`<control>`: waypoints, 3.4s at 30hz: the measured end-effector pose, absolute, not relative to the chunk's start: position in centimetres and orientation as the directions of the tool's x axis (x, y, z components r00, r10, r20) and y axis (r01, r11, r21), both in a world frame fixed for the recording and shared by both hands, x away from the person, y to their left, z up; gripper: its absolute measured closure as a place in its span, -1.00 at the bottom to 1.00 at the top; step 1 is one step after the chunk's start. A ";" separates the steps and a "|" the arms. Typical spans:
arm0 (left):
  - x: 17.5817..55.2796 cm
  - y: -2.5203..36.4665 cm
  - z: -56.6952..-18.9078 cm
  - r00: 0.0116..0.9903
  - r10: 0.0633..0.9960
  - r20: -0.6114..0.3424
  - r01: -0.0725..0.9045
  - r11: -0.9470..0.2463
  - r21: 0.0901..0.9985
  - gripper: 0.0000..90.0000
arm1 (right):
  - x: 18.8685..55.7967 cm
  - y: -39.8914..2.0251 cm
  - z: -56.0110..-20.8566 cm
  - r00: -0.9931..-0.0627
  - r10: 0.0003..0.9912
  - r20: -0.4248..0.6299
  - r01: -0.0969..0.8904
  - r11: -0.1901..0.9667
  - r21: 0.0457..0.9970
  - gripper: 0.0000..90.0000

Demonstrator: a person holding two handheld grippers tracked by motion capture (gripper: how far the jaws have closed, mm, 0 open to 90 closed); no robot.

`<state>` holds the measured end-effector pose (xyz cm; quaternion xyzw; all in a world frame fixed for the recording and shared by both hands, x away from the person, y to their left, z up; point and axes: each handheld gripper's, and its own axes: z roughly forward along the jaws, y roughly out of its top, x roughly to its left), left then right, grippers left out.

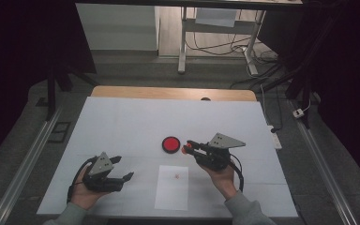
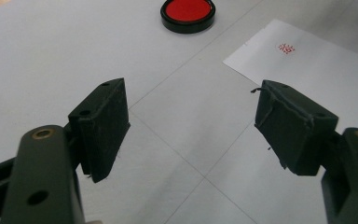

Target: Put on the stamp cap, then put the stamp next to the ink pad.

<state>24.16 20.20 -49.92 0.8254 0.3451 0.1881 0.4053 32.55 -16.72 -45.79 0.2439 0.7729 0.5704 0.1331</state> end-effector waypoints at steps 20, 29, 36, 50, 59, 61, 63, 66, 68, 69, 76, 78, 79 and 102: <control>24.3 20.1 -50.0 0.692 0.721 0.035 0.416 -0.439 0.796 -0.43 | 33.9 -19.3 -45.3 -0.795 0.604 0.065 0.236 0.209 0.949 0.61; 24.4 20.0 -50.0 0.693 0.720 0.036 0.419 -0.442 0.793 -0.44 | 35.1 -19.6 -45.9 -0.772 0.632 0.065 0.258 0.218 0.941 0.61; 24.4 20.0 -50.0 0.692 0.721 0.034 0.419 -0.440 0.794 -0.44 | 36.3 -19.0 -46.6 -0.764 0.641 0.066 0.279 0.238 0.930 0.61; 24.6 20.1 -50.0 0.695 0.719 0.030 0.420 -0.439 0.794 -0.44 | 39.5 -18.2 -48.8 -0.729 0.679 0.082 0.342 0.259 0.903 0.61; 24.7 20.2 -50.1 0.693 0.720 0.025 0.425 -0.437 0.793 -0.44 | 41.0 -17.4 -49.5 -0.720 0.690 0.073 0.369 0.293 0.882 0.61; 24.7 20.2 -50.1 0.694 0.720 0.024 0.425 -0.437 0.793 -0.44 | 41.3 -17.2 -49.6 -0.719 0.691 0.072 0.374 0.297 0.879 0.61; 24.7 20.2 -50.1 0.694 0.720 0.025 0.425 -0.437 0.793 -0.44 | 41.5 -17.0 -49.7 -0.717 0.694 0.067 0.376 0.303 0.876 0.61; 24.7 20.2 -50.1 0.695 0.719 0.024 0.426 -0.438 0.791 -0.44 | 41.7 -16.7 -50.0 -0.715 0.697 0.061 0.381 0.314 0.870 0.61; 24.7 20.2 -50.1 0.695 0.719 0.025 0.427 -0.440 0.790 -0.45 | 41.8 -16.6 -50.2 -0.713 0.699 0.058 0.383 0.318 0.868 0.61; 24.7 20.2 -50.1 0.696 0.718 0.025 0.427 -0.441 0.789 -0.44 | 41.9 -16.5 -50.4 -0.713 0.699 0.059 0.385 0.320 0.866 0.61; 24.7 20.1 -50.2 0.697 0.716 0.024 0.428 -0.443 0.788 -0.44 | 42.2 -16.1 -51.2 -0.711 0.701 0.053 0.398 0.339 0.852 0.61; 24.7 20.1 -50.2 0.698 0.716 0.024 0.428 -0.444 0.788 -0.45 | 42.3 -15.9 -51.5 -0.712 0.700 0.049 0.397 0.344 0.851 0.61; 24.7 20.1 -50.2 0.698 0.716 0.024 0.428 -0.444 0.787 -0.45 | 42.3 -15.8 -51.6 -0.713 0.700 0.044 0.400 0.353 0.846 0.61; 24.8 20.2 -50.2 0.697 0.717 0.024 0.431 -0.445 0.785 -0.45 | 42.5 -15.3 -53.0 -0.712 0.702 0.017 0.406 0.392 0.825 0.60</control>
